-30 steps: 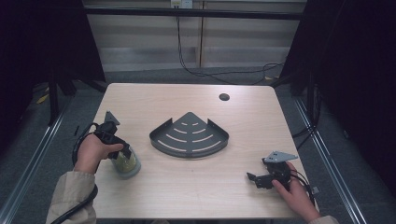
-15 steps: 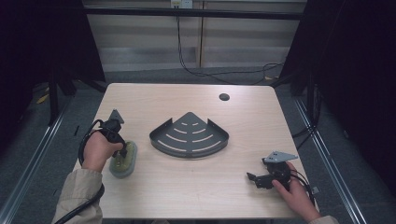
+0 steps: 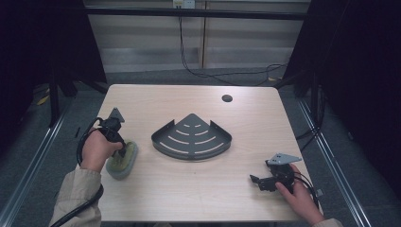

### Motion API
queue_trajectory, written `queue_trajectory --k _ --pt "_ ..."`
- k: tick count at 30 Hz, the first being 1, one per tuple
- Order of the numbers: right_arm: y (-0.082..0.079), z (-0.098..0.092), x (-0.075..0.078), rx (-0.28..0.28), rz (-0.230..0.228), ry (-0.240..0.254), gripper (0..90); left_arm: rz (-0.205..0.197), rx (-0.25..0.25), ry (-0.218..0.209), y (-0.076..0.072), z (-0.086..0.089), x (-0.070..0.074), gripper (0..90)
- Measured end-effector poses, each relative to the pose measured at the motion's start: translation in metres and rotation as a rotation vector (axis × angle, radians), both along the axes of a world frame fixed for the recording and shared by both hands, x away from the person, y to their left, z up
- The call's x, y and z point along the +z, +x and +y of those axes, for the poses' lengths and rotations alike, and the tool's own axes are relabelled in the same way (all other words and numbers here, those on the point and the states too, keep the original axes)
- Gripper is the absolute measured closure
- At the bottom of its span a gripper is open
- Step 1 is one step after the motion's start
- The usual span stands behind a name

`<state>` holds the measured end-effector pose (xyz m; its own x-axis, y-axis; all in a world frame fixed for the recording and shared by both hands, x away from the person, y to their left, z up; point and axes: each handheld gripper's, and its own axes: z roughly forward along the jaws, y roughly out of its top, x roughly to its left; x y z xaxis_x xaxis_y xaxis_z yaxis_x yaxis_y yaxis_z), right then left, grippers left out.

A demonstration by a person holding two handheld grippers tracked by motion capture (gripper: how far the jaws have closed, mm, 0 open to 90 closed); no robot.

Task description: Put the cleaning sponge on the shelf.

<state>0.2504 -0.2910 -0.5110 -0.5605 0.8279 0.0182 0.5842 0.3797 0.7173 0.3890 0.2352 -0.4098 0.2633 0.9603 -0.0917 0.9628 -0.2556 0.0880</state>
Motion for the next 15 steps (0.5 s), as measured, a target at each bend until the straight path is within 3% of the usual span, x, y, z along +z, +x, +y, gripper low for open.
queue_trajectory --k 15 --pt "0.000 0.000 0.000 -0.002 -0.001 0.001 10.5 0.012 -0.063 -0.021 0.006 -0.008 0.023 71.3"
